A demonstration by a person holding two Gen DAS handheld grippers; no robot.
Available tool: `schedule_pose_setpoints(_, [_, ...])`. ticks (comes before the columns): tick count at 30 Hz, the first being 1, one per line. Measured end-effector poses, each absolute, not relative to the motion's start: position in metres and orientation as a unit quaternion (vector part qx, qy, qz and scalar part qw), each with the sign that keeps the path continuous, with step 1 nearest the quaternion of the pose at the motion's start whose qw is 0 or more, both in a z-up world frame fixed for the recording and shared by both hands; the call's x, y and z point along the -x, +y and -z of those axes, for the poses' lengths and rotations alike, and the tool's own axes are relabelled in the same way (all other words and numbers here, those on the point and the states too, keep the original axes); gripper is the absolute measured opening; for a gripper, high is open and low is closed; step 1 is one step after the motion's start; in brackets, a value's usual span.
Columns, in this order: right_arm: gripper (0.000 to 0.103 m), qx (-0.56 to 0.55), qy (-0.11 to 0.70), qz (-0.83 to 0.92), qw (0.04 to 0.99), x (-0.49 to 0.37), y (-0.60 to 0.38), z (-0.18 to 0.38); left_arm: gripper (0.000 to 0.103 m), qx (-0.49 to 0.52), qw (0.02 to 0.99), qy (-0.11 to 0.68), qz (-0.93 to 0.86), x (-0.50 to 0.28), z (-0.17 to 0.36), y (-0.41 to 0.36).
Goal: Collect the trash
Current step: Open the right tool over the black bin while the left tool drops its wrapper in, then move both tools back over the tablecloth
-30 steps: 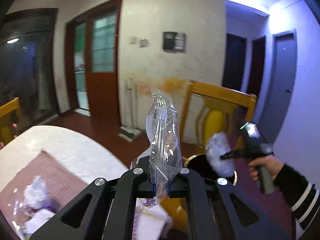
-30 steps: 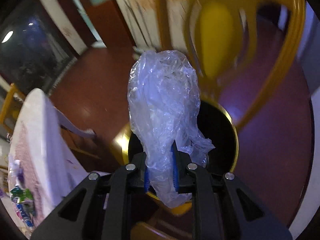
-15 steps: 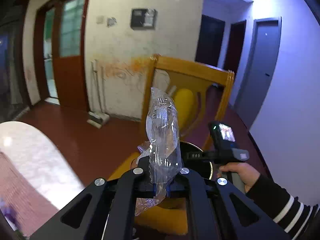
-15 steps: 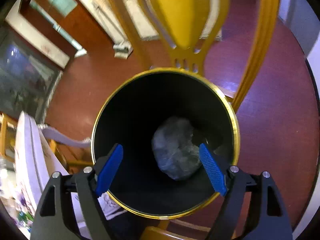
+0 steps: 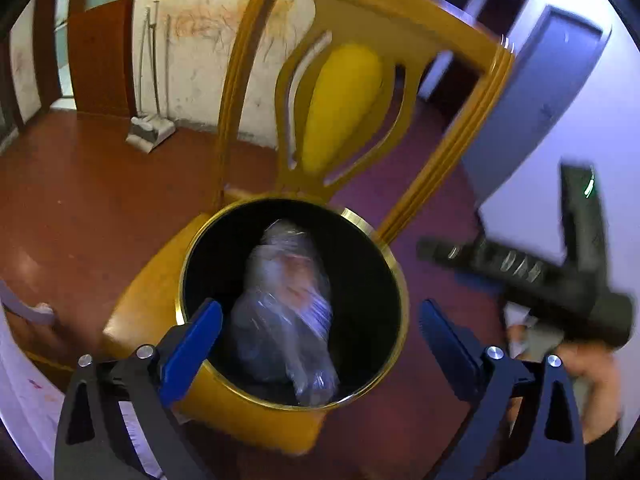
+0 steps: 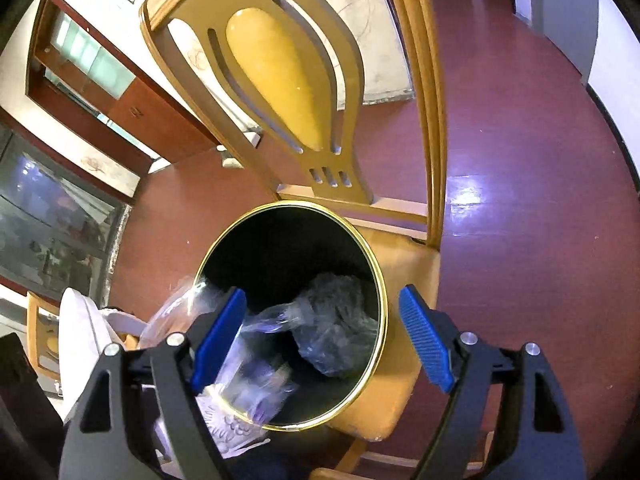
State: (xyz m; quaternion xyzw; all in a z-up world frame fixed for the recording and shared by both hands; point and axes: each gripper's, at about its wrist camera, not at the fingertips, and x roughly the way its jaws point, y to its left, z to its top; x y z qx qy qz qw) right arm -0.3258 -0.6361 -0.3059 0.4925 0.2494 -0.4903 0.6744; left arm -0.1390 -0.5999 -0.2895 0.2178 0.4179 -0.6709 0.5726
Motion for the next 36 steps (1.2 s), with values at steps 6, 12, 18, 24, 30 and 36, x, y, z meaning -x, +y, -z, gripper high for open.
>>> schedule_pose_setpoints(6, [0.079, -0.505, 0.24, 0.478, 0.677, 0.32, -0.636, 0.308, 0.097, -0.232, 0.582, 0.388, 0.676, 0.147, 0.281, -0.59])
schedule_pose_setpoints(12, [0.079, -0.49, 0.251, 0.479, 0.684, 0.305, -0.635, 0.297, 0.097, -0.236, 0.618, 0.356, 0.66, 0.132, 0.272, -0.573])
schedule_pose_setpoints(18, [0.079, -0.471, 0.257, 0.486, 0.69, 0.295, -0.63, 0.286, 0.097, -0.218, 0.658, 0.356, 0.627, 0.107, 0.261, -0.549])
schedule_pose_setpoints(24, [0.079, -0.434, 0.264, 0.47, 0.722, 0.255, -0.618, 0.259, 0.097, -0.211, 0.715, 0.305, 0.592, 0.087, 0.223, -0.491])
schedule_pose_setpoints(30, [0.079, -0.381, 0.255, 0.404, 0.791, 0.182, -0.578, 0.212, 0.097, -0.16, 0.796, 0.239, 0.533, 0.047, 0.158, -0.409])
schedule_pose_setpoints(36, [0.079, -0.304, 0.255, 0.253, 0.882, 0.081, -0.496, 0.151, 0.097, -0.152, 0.882, 0.169, 0.414, 0.005, 0.121, -0.302])
